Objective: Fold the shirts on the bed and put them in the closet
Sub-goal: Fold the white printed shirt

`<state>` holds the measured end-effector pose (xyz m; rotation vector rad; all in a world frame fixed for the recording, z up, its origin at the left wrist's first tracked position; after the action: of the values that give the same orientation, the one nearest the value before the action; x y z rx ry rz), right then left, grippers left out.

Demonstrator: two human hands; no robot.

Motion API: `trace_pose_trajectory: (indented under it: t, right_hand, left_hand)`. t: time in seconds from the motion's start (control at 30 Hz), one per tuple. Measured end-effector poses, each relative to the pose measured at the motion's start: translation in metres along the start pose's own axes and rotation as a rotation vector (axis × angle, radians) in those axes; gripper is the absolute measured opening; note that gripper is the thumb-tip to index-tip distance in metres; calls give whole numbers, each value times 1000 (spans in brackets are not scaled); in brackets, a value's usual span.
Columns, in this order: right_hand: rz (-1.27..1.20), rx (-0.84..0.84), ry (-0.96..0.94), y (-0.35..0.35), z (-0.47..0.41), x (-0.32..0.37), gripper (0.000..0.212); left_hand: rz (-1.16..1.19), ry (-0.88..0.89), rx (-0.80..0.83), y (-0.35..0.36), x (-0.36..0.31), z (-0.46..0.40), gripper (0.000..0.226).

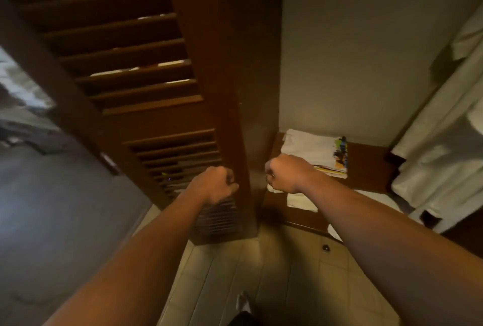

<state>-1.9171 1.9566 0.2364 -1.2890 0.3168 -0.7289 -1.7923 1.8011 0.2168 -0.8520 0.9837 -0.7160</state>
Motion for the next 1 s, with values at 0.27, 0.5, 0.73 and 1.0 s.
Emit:
trace_pose_trajectory:
  t: [0.27, 0.5, 0.73, 1.0]
  right_hand:
    - [41, 151, -235, 32, -43, 131, 19]
    - [107, 258, -414, 64, -105, 282, 22]
    - [172, 289, -541, 91, -159, 430, 23]
    - [229, 338, -668, 118, -210, 566, 26]
  left_hand:
    - [123, -199, -112, -7, 121, 87, 14]
    - [125, -401, -174, -19, 264, 144, 31]
    - [216, -637, -230, -44, 391, 213, 20]
    - [399, -779, -251, -56, 494, 271, 26]
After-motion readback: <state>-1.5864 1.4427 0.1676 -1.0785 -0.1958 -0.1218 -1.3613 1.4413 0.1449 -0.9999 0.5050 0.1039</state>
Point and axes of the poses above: each hand's wrist, its own z-axis away from the middle knuckle, its own y-axis out of the palm, x = y × z, the point moved 3 cm from there along -z, towards the middle knuckle, and after that the axes turned 9 degrees about y, right-handed, at the moved point
